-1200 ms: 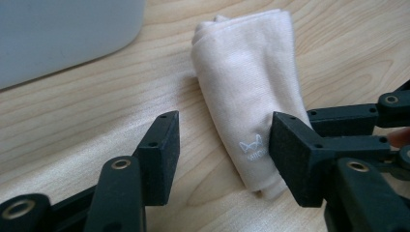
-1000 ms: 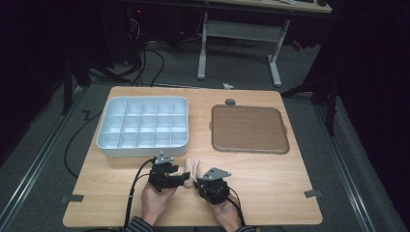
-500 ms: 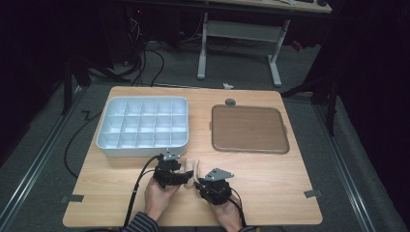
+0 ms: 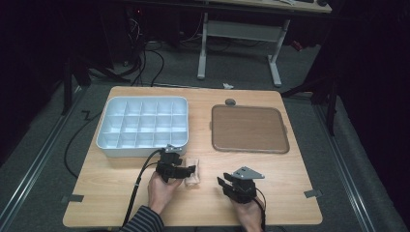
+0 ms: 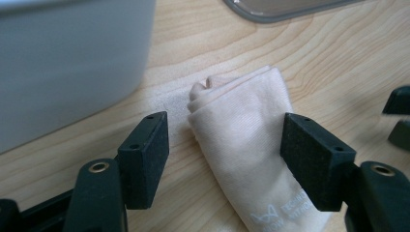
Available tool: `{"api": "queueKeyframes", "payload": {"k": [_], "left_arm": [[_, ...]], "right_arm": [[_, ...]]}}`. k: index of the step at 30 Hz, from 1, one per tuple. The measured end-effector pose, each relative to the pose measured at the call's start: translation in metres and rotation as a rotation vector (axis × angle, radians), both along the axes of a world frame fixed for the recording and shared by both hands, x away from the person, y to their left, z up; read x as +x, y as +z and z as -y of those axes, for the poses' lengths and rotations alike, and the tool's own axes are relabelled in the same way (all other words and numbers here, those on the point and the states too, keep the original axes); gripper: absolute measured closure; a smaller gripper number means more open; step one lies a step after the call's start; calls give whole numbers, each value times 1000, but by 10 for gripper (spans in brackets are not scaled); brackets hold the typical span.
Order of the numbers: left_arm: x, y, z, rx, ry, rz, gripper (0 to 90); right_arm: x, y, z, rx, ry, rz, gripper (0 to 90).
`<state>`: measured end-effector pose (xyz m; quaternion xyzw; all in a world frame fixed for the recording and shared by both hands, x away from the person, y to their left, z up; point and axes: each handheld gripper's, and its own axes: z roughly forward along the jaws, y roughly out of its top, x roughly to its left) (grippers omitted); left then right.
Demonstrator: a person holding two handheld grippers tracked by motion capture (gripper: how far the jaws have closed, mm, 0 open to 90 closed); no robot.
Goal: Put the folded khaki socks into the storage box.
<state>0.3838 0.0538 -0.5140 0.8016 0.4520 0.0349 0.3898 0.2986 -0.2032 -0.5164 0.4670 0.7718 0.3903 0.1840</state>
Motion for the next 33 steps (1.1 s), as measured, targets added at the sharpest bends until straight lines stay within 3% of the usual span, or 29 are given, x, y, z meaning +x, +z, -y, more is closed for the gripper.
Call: {"api": "queueKeyframes", "payload": {"k": [6,16,23,33], "left_arm": [[1,-4,6,21,-15,-5,388],[3,-8,7,-18,-66,-16,542],[2,-7,6,-27,-88,-21,629],[2,-6,5,-29,-103,-16,696]], "right_arm": [[2,-5,28,-43,-86,11,604],[11,-14,56,-98,-190,1,523],[18,-15,59,-123,-207,-16,459],[19,-15,57,-116,-191,-24,403]]}}
